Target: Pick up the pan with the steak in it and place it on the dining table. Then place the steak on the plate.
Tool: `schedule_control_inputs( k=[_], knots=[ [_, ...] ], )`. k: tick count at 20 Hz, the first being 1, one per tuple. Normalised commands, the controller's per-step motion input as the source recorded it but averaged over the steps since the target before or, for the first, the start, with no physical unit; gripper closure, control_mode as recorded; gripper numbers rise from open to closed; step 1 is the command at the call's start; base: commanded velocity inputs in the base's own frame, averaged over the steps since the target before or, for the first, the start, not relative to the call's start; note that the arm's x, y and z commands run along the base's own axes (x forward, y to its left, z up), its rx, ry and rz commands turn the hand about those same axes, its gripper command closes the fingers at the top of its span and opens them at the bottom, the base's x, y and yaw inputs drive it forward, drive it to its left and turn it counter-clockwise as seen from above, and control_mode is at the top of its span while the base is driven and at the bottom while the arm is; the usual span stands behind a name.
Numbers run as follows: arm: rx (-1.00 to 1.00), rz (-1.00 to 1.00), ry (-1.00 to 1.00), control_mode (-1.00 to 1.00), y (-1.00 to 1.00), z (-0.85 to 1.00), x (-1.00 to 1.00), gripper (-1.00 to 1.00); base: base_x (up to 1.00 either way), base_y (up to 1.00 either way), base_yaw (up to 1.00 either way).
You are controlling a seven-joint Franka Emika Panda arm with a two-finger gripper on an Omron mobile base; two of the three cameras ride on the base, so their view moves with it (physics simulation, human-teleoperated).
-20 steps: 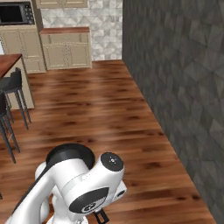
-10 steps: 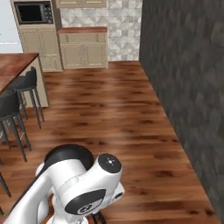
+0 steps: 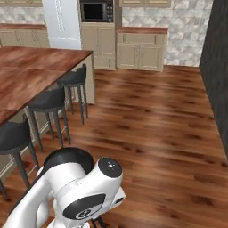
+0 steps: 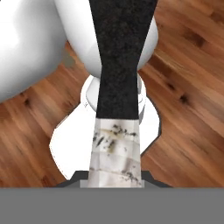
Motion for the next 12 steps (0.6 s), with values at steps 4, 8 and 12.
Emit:
schedule_control_inputs(
  k=[4,8,12],
  knots=[
    [0.0,0.0,0.0,1.0,0.0,0.0,0.0,1.0,-0.01,0.0,0.5],
    [0.0,0.0,0.0,1.0,0.0,0.0,0.0,1.0,-0.01,0.0,0.5],
    [0.0,0.0,0.0,1.0,0.0,0.0,0.0,1.0,-0.01,0.0,0.5]
  ],
)
